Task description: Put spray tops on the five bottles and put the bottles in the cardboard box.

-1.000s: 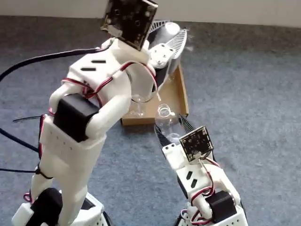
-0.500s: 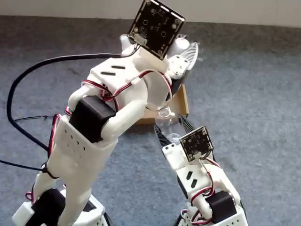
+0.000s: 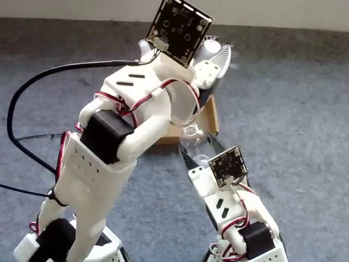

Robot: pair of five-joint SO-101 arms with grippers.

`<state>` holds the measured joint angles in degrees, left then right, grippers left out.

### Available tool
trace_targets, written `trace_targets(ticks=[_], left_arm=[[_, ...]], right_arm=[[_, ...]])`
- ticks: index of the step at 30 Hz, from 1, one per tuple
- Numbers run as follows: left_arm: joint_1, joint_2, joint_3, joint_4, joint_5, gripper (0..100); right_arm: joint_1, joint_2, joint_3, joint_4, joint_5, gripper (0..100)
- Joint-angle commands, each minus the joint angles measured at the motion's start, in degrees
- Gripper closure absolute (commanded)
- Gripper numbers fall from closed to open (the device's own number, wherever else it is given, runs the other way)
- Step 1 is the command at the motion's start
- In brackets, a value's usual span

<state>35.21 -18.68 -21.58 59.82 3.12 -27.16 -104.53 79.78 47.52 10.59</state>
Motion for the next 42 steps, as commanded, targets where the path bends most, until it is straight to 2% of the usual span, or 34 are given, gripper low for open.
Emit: trace_targets(ticks=[1, 9, 15, 21, 38, 42], left_arm=[[3.56, -0.75, -1.71, -0.79, 0.18, 99], [3.65, -0.75, 3.74, -0.18, 0.09, 99], [0.40, -0.75, -0.57, -0.09, 0.09, 99], [0.13, -0.75, -4.70, 0.18, 0.00, 99], [0.13, -0.22, -4.26, 3.52, 0.09, 99], [0.13, -0.48, 0.13, 3.16, 0.09, 99]], right_arm=[[-0.31, -0.66, -0.22, -1.45, -0.53, 96.5], [-0.04, -0.66, -0.31, -1.45, -0.53, 96.5], [-0.04, -0.66, -0.13, -1.45, -0.53, 96.5], [-0.13, -0.66, -0.13, -1.45, -0.53, 96.5], [-0.13, -0.66, -0.22, -1.45, -0.53, 96.5], [-0.13, -0.66, -0.31, -1.45, -0.53, 96.5]])
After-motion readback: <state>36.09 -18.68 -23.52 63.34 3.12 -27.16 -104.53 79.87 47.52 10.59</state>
